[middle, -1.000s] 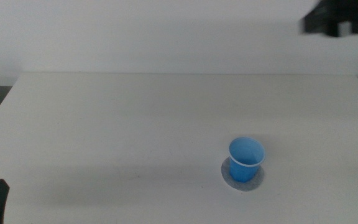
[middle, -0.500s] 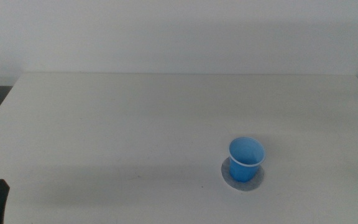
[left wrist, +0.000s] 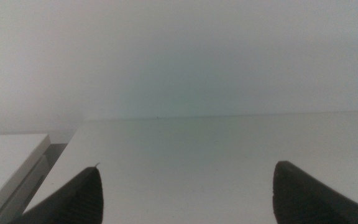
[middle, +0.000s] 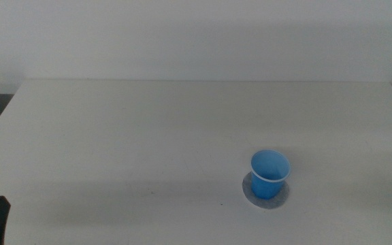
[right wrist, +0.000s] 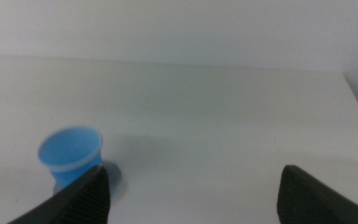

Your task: Place an empty cup on a cup mat.

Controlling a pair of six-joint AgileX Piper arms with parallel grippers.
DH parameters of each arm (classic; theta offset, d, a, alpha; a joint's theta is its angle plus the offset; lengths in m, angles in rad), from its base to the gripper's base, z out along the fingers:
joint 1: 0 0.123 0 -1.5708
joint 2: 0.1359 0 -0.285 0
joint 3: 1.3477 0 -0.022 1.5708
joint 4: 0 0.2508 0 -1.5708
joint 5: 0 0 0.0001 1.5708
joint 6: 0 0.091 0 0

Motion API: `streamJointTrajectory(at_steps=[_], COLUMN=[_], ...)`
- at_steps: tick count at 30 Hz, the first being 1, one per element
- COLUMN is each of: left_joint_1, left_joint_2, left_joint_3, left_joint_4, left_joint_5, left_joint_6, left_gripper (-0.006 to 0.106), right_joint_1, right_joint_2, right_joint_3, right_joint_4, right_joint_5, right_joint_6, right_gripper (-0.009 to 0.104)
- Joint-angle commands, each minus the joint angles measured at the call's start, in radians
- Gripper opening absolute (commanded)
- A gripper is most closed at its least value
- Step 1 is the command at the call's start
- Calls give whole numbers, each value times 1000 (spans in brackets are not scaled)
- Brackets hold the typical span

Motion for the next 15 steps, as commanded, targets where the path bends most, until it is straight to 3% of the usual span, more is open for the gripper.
streamJointTrajectory(at_steps=[1, 8, 15], left_joint_1=[-1, -1, -1], left_joint_2=[-4, -4, -4], left_joint_3=[0, 0, 0], left_joint_4=[-2, -2, -2], left_joint_5=[-13, -13, -13], left_joint_6=[-3, -3, -3], left_gripper=[94, 94, 94], right_joint_1=[-4, -4, -4], right_joint_2=[-72, -273, -316], right_joint_3=[81, 256, 261], right_joint_4=[-15, -15, -12], right_joint_5=[-32, -45, 2], right_joint_6=[-3, -3, -3], right_gripper=[93, 93, 93])
